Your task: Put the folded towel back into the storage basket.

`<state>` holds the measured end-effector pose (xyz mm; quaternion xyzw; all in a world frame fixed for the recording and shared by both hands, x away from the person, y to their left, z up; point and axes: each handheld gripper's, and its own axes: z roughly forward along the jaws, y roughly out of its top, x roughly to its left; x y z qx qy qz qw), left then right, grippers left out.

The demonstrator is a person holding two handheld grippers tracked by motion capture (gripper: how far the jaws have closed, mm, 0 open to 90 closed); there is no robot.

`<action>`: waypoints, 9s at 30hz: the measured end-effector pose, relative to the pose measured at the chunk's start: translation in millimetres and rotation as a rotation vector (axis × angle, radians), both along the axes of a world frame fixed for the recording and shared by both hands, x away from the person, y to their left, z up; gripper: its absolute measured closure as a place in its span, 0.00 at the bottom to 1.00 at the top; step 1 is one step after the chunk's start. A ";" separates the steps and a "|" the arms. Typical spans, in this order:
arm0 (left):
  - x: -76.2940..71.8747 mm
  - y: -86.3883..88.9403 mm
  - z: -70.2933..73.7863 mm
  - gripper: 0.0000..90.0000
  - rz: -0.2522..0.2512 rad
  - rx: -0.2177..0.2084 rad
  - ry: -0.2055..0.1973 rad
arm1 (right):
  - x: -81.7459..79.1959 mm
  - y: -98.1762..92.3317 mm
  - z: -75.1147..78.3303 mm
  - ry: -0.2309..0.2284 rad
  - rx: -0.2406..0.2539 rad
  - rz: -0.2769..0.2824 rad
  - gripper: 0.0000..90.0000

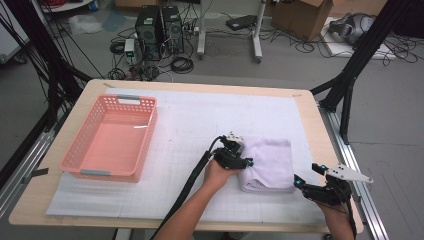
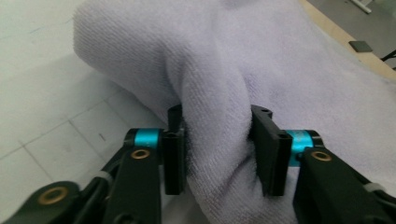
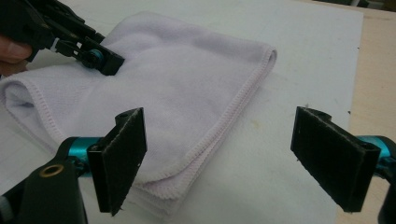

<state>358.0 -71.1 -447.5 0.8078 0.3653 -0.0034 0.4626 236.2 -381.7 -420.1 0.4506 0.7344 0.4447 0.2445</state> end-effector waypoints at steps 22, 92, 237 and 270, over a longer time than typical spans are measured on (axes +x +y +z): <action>-15.1 29.7 25.9 0.80 -0.109 -0.144 -0.280 | -0.2 -0.9 0.2 -0.002 0.006 0.006 0.19; -24.9 243.5 148.2 0.82 -0.005 -0.327 -0.590 | 7.9 32.0 11.0 -0.040 0.012 0.104 0.19; 28.1 369.4 52.8 0.47 0.495 0.305 -0.104 | 8.5 44.7 0.3 -0.013 -0.064 0.123 0.19; -37.1 274.8 106.3 0.22 0.304 -0.188 -0.483 | 13.1 36.7 0.5 -0.014 -0.007 0.082 0.19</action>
